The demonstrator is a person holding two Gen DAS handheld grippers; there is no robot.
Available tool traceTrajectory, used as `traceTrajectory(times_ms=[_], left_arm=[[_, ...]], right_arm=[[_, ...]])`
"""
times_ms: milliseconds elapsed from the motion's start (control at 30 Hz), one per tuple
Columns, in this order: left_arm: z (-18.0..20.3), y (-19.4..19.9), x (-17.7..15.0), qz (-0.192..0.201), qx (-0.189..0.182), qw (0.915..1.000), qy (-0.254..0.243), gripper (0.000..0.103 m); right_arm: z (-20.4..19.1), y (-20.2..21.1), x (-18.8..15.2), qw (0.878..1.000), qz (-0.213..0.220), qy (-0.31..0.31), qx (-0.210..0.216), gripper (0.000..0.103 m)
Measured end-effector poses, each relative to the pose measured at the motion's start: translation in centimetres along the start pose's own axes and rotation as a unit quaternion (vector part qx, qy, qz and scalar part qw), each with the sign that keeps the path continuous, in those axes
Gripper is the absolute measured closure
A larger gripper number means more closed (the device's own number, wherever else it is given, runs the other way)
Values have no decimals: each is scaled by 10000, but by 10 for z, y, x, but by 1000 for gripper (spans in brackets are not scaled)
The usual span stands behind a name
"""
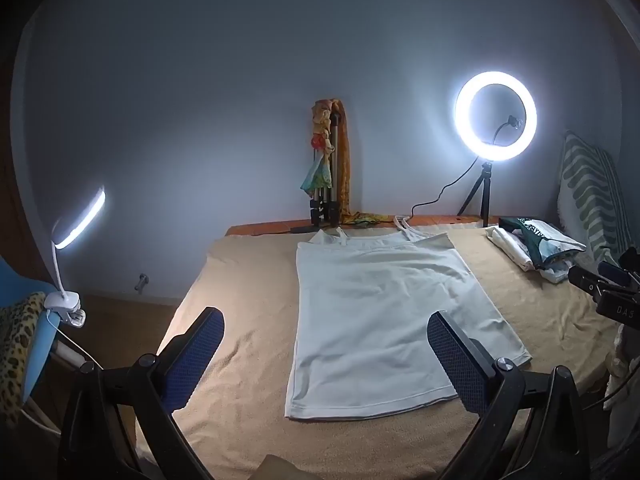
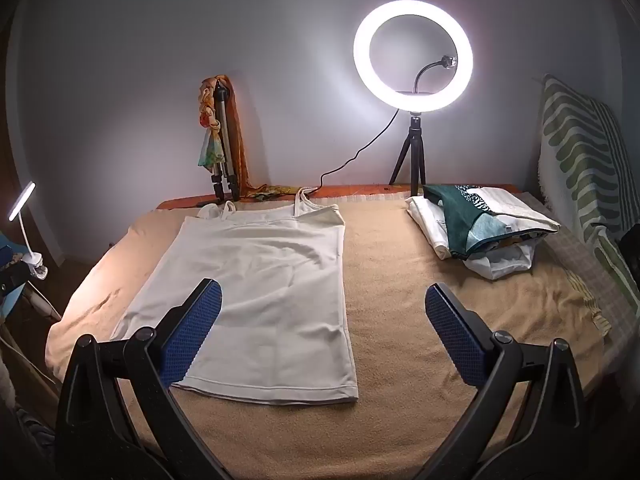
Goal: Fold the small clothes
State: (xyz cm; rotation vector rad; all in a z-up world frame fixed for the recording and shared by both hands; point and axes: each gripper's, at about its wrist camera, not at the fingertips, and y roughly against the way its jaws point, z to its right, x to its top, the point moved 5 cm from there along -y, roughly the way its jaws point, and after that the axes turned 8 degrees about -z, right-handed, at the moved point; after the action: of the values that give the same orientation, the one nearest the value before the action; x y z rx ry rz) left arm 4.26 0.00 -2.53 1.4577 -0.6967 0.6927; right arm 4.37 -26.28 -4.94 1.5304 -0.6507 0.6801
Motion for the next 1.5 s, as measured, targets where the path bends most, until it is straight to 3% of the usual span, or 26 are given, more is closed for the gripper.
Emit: traceTrajectory(times_ms=[1500], left_arm=[[-3,7,2,147,141,9997,129,0]], right_arm=[[1,1,1,9999,42,104,-72,0]])
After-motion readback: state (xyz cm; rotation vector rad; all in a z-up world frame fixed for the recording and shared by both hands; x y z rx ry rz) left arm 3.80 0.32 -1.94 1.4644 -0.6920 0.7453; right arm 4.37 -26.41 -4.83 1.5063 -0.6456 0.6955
